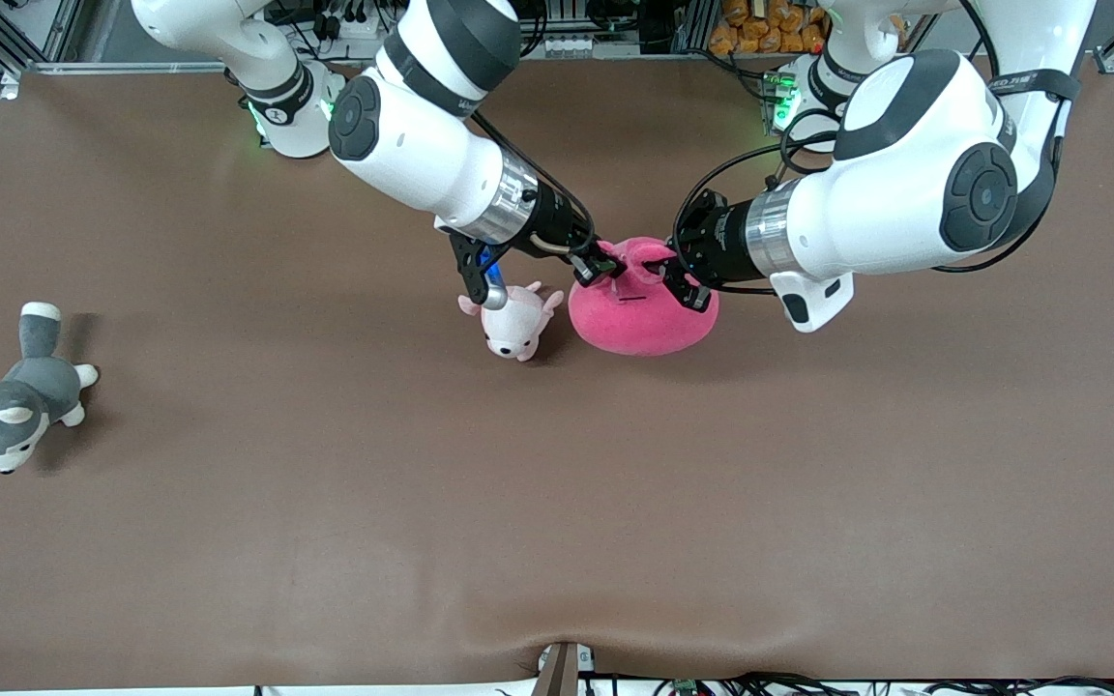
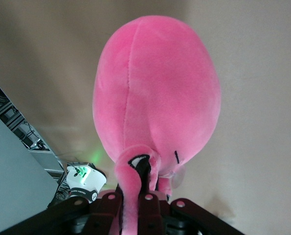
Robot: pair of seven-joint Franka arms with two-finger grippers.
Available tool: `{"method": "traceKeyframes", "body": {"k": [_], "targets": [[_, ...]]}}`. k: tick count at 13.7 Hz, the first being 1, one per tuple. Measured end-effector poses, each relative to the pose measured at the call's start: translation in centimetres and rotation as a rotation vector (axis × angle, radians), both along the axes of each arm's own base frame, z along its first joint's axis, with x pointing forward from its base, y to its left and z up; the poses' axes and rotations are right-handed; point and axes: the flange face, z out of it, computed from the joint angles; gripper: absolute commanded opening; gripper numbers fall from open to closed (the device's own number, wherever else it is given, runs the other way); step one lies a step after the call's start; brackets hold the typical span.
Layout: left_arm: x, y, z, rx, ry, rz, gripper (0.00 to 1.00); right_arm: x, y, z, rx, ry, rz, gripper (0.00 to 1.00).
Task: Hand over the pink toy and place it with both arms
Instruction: 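Grasp the pink toy with the right gripper while the left gripper releases, then carry the pink toy beside the elephant with the right gripper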
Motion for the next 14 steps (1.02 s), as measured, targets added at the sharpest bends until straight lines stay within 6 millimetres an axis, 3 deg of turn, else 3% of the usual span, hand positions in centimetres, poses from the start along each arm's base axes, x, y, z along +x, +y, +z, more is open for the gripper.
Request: {"method": "traceKeyframes", "body": {"k": [2,5,7,10,12,14], "targets": [[0.0,0.0,0.0,0.000,-0.001,0.001,0.99,1.0,-1.0,0.1,0.001,-0.005,-0.022,0.00],[0.1,0.1,0.0,0.014,-0.012,-0.002,1.00,3.3,-3.8,0.5,0.000,-0.016,-0.073,0.00],[0.4,0.7,-0.1,0.060,-0.046,-0.006,1.00,5.6,-7.1,0.6,-0.023,-0.028,-0.101,0.00],[1.1,2.8,0.1,0.090,-0.068,-0.036,1.00,7.4,-11.3,0.6,-0.061,-0.019,-0.051,0.00],[0.8,4.7,-0.1,0.100,-0.061,-0.160,1.00,8.7,-15.9,0.4,-0.086,0.022,0.004,0.00],[0.4,6.5,-0.3,0.125,-0.062,-0.286,1.00,10.2,-22.2,-0.2,-0.099,0.048,0.086,0.00]]}}
